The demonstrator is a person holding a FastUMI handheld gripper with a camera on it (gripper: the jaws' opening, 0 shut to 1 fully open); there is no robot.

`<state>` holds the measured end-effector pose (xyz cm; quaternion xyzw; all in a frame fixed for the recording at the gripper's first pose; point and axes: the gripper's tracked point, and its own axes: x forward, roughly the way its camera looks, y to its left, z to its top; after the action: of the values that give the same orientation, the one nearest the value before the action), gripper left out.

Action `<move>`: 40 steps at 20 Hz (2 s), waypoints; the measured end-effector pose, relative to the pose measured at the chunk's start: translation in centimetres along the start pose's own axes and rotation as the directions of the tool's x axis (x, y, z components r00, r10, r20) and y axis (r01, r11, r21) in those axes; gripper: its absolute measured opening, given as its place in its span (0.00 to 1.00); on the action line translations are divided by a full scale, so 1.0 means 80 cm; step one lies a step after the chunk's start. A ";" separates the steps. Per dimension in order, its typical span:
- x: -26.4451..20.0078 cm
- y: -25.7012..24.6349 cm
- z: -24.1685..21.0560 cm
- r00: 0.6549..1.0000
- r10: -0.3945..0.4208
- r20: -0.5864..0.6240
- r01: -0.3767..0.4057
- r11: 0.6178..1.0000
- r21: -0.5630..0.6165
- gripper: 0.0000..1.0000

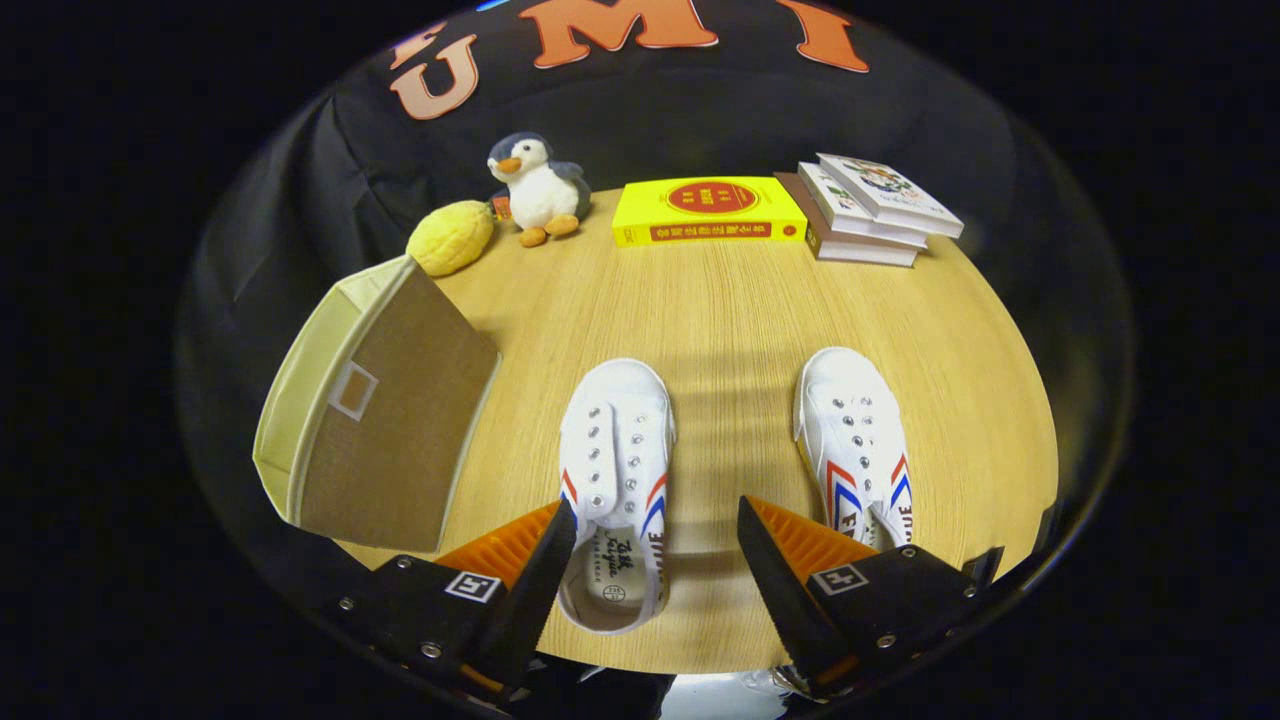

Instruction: Open the storage box then place both shoes into the box .Put the left shoe in first, then the right shoe, with the right side of both shoes facing outward in a uniform manner.

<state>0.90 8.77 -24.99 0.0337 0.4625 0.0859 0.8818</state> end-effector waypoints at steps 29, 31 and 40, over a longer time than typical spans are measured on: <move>0.047 0.033 -0.018 0.961 0.277 0.015 -0.269 0.915 0.300 0.00; 0.036 0.036 -0.005 0.962 0.268 0.041 -0.268 0.917 0.297 0.00; -0.077 0.095 0.097 0.948 0.226 0.224 -0.289 0.906 0.310 0.00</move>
<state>2.95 15.26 -14.49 0.2536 0.3787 0.1179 0.8823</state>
